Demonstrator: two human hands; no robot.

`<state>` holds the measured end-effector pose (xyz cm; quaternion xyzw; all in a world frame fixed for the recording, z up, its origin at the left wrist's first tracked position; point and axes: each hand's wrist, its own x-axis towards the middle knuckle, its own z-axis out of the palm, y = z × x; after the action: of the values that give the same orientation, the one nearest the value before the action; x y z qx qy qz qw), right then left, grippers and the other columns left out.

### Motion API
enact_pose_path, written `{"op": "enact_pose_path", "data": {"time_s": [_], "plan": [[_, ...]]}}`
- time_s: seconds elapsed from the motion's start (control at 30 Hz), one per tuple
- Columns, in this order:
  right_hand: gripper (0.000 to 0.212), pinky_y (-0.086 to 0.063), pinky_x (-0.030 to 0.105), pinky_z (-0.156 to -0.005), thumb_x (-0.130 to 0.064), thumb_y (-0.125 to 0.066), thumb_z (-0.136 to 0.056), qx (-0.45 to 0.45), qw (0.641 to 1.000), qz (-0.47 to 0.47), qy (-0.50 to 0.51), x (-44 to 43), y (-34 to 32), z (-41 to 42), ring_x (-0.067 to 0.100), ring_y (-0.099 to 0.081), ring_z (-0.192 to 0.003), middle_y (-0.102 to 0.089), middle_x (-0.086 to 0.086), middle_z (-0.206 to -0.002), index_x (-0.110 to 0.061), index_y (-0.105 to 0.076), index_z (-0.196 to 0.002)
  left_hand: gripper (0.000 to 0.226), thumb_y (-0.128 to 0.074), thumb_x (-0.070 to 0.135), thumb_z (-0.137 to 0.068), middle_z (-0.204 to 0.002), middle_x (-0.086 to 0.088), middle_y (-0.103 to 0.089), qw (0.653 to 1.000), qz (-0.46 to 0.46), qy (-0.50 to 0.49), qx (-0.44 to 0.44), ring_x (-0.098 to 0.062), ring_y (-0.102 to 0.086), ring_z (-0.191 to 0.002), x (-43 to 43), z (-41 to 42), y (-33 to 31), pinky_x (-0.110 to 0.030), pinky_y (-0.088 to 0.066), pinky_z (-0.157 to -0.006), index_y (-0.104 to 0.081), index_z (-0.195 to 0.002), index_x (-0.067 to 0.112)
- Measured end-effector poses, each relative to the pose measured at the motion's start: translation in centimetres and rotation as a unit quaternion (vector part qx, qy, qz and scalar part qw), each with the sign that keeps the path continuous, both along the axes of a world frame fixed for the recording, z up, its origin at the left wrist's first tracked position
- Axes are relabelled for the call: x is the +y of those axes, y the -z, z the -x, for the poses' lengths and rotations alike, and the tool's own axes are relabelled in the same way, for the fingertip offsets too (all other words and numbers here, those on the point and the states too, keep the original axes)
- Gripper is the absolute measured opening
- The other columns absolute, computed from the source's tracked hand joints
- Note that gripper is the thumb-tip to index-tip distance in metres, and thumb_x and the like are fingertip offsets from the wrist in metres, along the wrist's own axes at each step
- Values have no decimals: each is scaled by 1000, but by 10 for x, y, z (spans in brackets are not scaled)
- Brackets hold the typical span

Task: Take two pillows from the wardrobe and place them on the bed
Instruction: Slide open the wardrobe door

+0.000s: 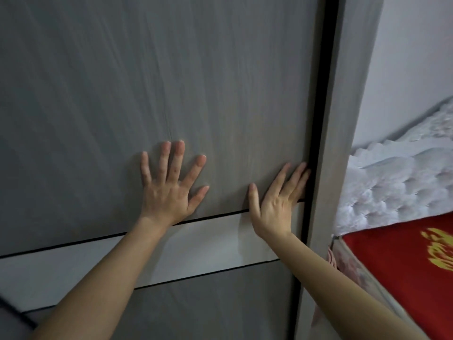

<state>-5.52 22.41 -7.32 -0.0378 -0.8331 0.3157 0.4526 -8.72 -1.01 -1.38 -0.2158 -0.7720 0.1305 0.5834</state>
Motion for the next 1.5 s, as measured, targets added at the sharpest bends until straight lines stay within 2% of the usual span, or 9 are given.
{"op": "enact_pose_path", "data": {"time_s": [0.2,0.63,0.83,1.0,1.13,1.2,1.3,1.43,1.5], "plan": [[94,7,58,-120,-56,-38,-96,40,999,4,21,-23,4,15,50,12,-147,9,39,-156,4,6,-153,76,-45,64,-89,-163,-9,6,1000,5,-9,1,-33,2,-150,-16,-1,0,-67,0,-113,-18,-153,33],[100,8,54,-121,-59,-48,-93,17,996,-84,-28,-102,13,-7,47,12,-148,12,34,-158,0,4,-155,78,-45,63,-88,-163,-9,8,999,3,-38,-3,-34,4,-149,-118,-13,-2,-69,-3,-113,-16,-153,32],[84,-1,52,-122,-53,-52,-93,26,982,-176,-66,-119,19,-25,41,2,-151,2,28,-161,-11,-17,-157,79,-42,63,-89,-162,-8,17,997,-2,-68,-27,-32,10,-149,-176,-26,-3,-70,-3,-112,-8,-154,32],[90,-16,53,-121,-43,-60,-92,-12,987,-85,-139,-136,14,-34,37,0,-152,14,20,-163,-15,-5,-158,73,-36,61,-93,-161,-8,19,989,-25,-123,-82,-34,10,-149,-217,-48,-5,-71,-1,-112,-10,-154,30],[95,-35,40,-114,-28,-61,-95,-3,963,-32,-266,-161,11,-44,28,-8,-153,16,6,-165,-23,11,-157,69,-33,55,-95,-163,-13,5,973,-76,-175,-130,-38,2,-149,-238,-71,-3,-69,-10,-113,-13,-154,28],[97,-39,47,-114,-18,-59,-96,5,957,-1,-291,-176,11,-47,22,-5,-154,13,1,-166,-21,17,-155,68,-33,53,-95,-164,-12,4,961,-114,-191,-164,-37,3,-149,-248,-84,0,-67,-18,-113,-10,-155,30],[96,-53,54,-95,-4,-53,-95,-16,946,14,-322,-198,10,-50,33,-24,-149,11,-1,-167,-23,20,-154,72,-38,48,-94,-163,-11,8,941,-171,-198,-217,-37,6,-149,-261,-104,9,-62,-24,-113,-3,-155,29],[97,-53,29,-84,6,-47,-91,-51,932,31,-356,-228,11,-55,44,-48,-130,7,-7,-167,-30,17,-154,81,-53,32,-93,-163,-11,13,906,-274,-169,-275,-38,4,-149,-269,-120,21,-58,-28,-114,0,-154,29],[98,-52,27,-82,7,-46,-90,-63,922,36,-379,-244,13,-57,42,-49,-130,7,-9,-167,-32,16,-154,83,-55,27,-93,-162,-10,17,886,-314,-161,-300,-37,5,-149,-271,-124,28,-56,-32,-112,2,-154,31]]}}
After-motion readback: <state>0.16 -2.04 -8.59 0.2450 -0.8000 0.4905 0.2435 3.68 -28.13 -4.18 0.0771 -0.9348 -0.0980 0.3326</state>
